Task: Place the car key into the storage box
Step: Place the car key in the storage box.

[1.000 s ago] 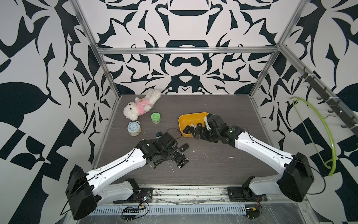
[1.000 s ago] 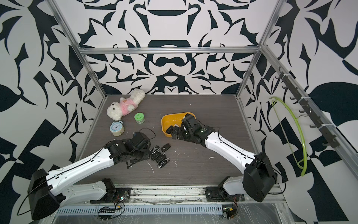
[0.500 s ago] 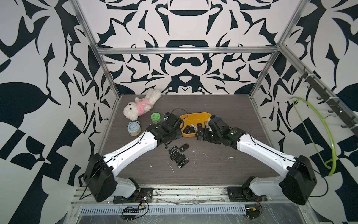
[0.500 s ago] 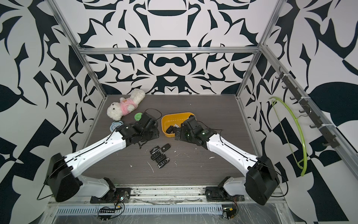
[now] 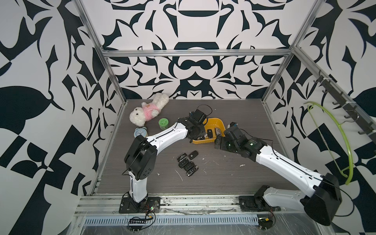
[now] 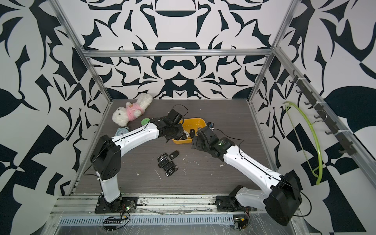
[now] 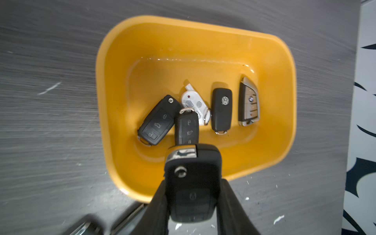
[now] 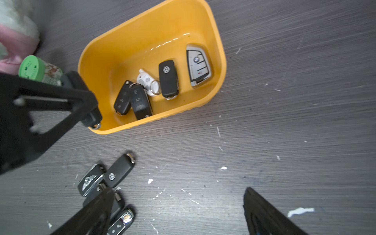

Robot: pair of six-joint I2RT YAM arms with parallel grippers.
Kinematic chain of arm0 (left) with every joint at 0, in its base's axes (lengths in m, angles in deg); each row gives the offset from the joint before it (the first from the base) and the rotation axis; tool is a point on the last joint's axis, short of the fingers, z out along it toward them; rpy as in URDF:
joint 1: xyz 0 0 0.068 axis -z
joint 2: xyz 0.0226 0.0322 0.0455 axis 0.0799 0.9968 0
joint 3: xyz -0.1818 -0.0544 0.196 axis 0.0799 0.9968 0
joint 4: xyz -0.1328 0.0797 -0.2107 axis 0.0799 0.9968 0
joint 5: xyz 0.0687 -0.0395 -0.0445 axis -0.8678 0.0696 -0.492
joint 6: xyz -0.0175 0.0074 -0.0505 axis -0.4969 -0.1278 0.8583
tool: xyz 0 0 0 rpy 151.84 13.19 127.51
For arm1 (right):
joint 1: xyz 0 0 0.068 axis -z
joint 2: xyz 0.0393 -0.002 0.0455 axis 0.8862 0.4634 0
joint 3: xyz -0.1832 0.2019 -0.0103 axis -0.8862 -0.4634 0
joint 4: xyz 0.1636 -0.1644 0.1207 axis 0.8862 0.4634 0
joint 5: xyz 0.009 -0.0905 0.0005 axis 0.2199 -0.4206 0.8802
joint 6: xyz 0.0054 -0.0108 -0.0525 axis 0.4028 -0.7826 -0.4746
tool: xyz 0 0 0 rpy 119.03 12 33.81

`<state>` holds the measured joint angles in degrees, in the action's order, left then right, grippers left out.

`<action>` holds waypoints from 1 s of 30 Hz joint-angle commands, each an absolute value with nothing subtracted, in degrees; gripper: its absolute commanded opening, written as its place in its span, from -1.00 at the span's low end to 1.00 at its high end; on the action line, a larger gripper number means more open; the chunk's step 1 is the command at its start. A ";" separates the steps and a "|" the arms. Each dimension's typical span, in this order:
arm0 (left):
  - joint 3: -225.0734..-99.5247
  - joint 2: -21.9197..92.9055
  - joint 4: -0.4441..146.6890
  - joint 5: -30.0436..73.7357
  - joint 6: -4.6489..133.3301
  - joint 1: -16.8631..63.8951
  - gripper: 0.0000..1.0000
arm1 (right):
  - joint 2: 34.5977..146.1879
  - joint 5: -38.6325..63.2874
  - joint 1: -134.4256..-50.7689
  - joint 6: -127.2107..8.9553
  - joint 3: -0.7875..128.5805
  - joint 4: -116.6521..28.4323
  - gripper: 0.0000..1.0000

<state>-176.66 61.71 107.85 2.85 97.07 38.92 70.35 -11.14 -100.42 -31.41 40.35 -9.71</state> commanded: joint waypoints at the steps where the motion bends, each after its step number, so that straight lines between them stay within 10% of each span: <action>1: -178.59 64.77 108.08 5.67 99.10 37.14 -1.00 | 68.68 -14.24 -100.67 -31.59 39.93 -8.44 1.00; 13: -185.11 72.94 111.41 4.14 99.80 36.59 -0.98 | 67.63 -13.89 -100.74 -30.77 38.32 -9.32 1.00; 21: -185.73 74.66 110.93 6.39 100.31 36.46 0.00 | 67.17 -14.02 -100.72 -32.49 38.47 -9.67 1.00; 30: -187.32 73.80 111.20 7.26 100.40 36.29 0.32 | 67.71 -12.35 -100.80 -35.06 39.08 -10.00 1.00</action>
<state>-185.64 74.43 109.66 6.48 100.46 36.58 68.16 -12.45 -100.44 -33.07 38.28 -9.51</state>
